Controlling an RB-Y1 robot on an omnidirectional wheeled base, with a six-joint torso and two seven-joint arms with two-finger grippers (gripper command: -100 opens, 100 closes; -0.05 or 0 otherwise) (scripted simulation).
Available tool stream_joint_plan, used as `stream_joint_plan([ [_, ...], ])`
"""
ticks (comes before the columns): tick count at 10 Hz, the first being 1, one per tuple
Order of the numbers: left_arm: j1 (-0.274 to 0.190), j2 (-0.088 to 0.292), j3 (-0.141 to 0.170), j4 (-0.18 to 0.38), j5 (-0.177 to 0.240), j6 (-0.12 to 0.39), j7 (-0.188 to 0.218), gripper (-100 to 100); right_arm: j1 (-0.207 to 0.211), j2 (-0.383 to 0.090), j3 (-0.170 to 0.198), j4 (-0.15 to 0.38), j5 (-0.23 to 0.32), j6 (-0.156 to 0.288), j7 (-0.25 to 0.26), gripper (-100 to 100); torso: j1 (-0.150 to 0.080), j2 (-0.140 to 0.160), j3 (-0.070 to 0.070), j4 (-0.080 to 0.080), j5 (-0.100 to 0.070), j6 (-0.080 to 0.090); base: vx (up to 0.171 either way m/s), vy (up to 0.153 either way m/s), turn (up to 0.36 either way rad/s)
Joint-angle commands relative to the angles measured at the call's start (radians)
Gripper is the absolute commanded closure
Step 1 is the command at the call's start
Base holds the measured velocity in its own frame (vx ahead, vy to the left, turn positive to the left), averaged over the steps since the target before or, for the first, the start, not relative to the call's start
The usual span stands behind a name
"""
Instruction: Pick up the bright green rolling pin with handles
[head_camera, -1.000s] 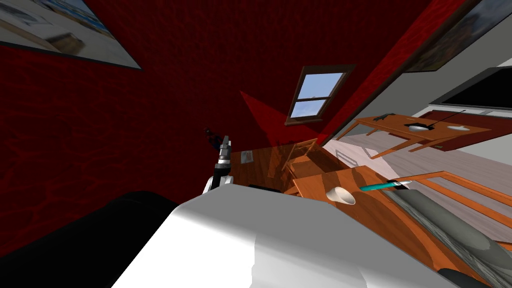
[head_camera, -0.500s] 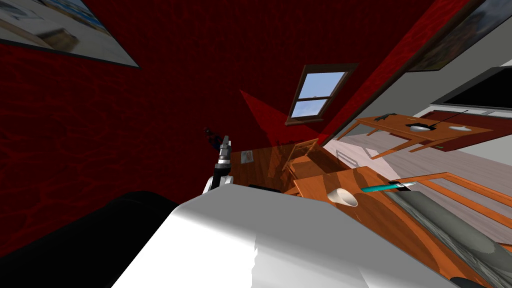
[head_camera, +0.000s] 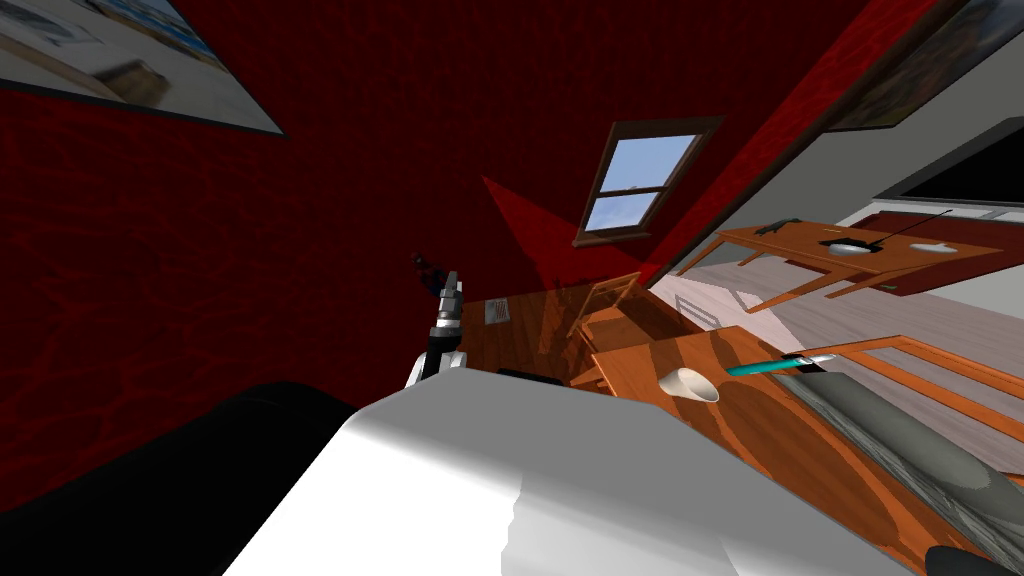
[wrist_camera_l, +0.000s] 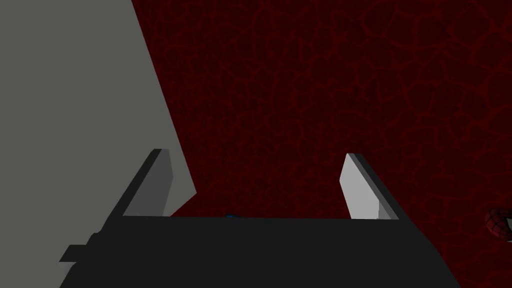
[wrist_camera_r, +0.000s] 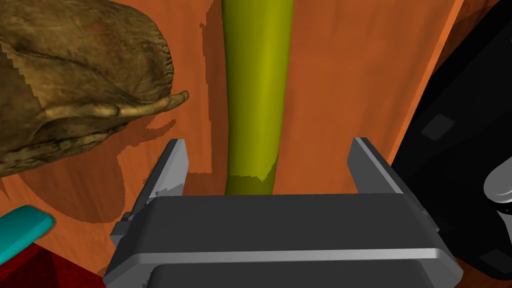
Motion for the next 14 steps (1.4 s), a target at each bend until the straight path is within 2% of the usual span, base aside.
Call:
stream_joint_plan([
  [1, 0.000, 0.000, 0.000, 0.000, 0.000, 0.000, 0.000, 0, 0.031, -0.004, -0.034, 0.014, -0.015, -0.003, -0.001, -100, 0.000, 0.000, 0.000, 0.000, 0.000, 0.000, -0.139, 0.072, -0.004],
  [2, 0.000, 0.000, 0.000, 0.000, 0.000, 0.000, 0.000, 0, 0.048, -0.011, -0.048, 0.014, -0.025, -0.003, -0.002, -100, -0.002, 0.000, 0.000, 0.000, -0.001, 0.000, -0.120, 0.046, 0.002],
  [4, 0.000, 0.000, 0.000, 0.000, 0.000, 0.000, 0.000, 0, 0.113, -0.038, -0.105, 0.009, -0.065, -0.004, -0.005, -100, -0.004, 0.000, 0.000, 0.000, -0.001, 0.000, -0.153, 0.047, 0.012],
  [7, 0.000, 0.000, 0.000, 0.000, 0.000, 0.000, 0.000, 0, 0.179, -0.067, -0.157, -0.003, -0.096, -0.008, -0.004, -100, -0.004, 0.000, 0.000, 0.000, -0.001, 0.000, -0.141, 0.035, -0.001],
  [8, 0.000, 0.000, 0.000, 0.000, 0.000, 0.000, 0.000, 0, 0.158, -0.060, -0.151, -0.026, -0.082, -0.039, -0.010, -100, -0.005, -0.001, 0.000, 0.000, -0.002, 0.000, -0.057, -0.079, -0.081],
  [10, 0.000, 0.000, 0.000, 0.000, 0.000, 0.000, 0.000, 0, 0.125, -0.049, -0.133, -0.031, -0.070, -0.047, -0.015, -100, -0.015, -0.010, -0.005, -0.002, -0.004, -0.001, 0.050, -0.108, -0.006],
  [14, 0.001, 0.000, 0.000, 0.000, 0.000, 0.000, 0.000, 0, 0.046, -0.026, -0.086, -0.043, -0.041, -0.062, -0.028, -100, -0.013, -0.016, -0.009, -0.003, -0.004, -0.001, 0.083, -0.069, 0.003],
])
